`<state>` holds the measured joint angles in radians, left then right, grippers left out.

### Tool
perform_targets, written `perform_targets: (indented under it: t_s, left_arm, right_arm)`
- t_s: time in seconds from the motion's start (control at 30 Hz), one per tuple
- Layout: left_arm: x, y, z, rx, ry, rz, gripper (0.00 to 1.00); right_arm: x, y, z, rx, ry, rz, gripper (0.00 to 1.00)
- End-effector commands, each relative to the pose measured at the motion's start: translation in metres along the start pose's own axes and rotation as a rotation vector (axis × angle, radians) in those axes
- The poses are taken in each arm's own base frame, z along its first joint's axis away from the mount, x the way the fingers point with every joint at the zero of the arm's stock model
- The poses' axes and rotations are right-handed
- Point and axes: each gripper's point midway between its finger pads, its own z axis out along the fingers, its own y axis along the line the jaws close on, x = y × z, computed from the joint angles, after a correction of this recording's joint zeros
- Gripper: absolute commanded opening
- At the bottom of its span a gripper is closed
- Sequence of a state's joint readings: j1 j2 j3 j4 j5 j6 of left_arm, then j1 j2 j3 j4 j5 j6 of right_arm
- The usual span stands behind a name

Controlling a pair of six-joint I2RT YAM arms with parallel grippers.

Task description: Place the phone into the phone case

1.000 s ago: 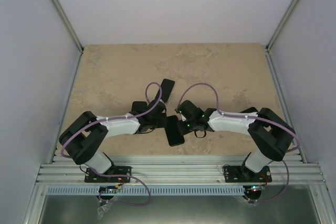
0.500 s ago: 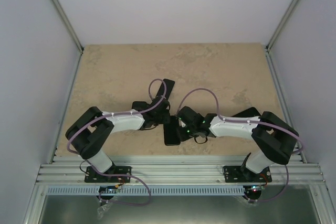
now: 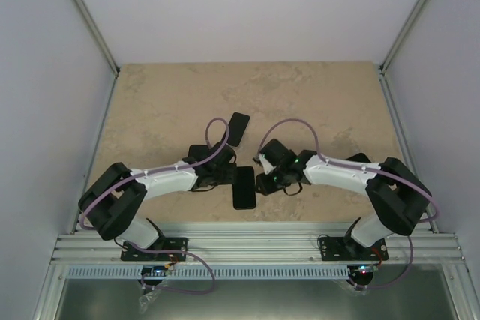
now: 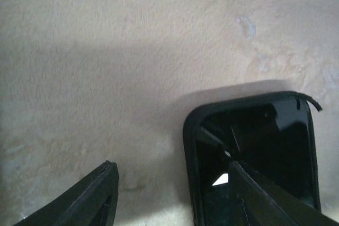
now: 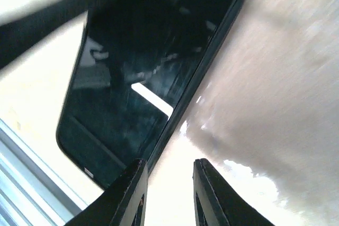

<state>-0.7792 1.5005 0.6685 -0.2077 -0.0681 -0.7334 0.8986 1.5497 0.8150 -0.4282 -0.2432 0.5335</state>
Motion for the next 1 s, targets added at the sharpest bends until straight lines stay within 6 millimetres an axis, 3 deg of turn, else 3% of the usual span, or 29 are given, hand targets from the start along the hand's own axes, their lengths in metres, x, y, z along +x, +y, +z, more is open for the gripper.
perform_targets:
  t_s: [0.0, 0.2, 0.47, 0.73, 0.97]
  left_arm:
    - [0.015, -0.006, -0.005, 0.053, 0.049, -0.004, 0.59]
    - [0.018, -0.013, -0.004, 0.083, 0.068, 0.005, 0.6]
    - [0.021, -0.011, 0.003, 0.059, 0.09, 0.024, 0.56]
    - [0.026, -0.005, 0.01, 0.013, 0.113, 0.043, 0.47]
    - [0.033, -0.001, 0.02, -0.052, 0.133, 0.08, 0.42]
  right_arm:
    - [-0.032, -0.008, -0.013, -0.04, -0.023, -0.05, 0.26]
    - [-0.065, -0.017, -0.008, -0.104, -0.029, -0.066, 0.26]
    - [-0.085, -0.027, 0.009, -0.144, -0.01, -0.07, 0.24]
    - [-0.073, -0.041, 0.039, -0.137, 0.069, -0.061, 0.17]
    - [-0.038, -0.068, 0.066, 0.0, 0.195, -0.033, 0.09]
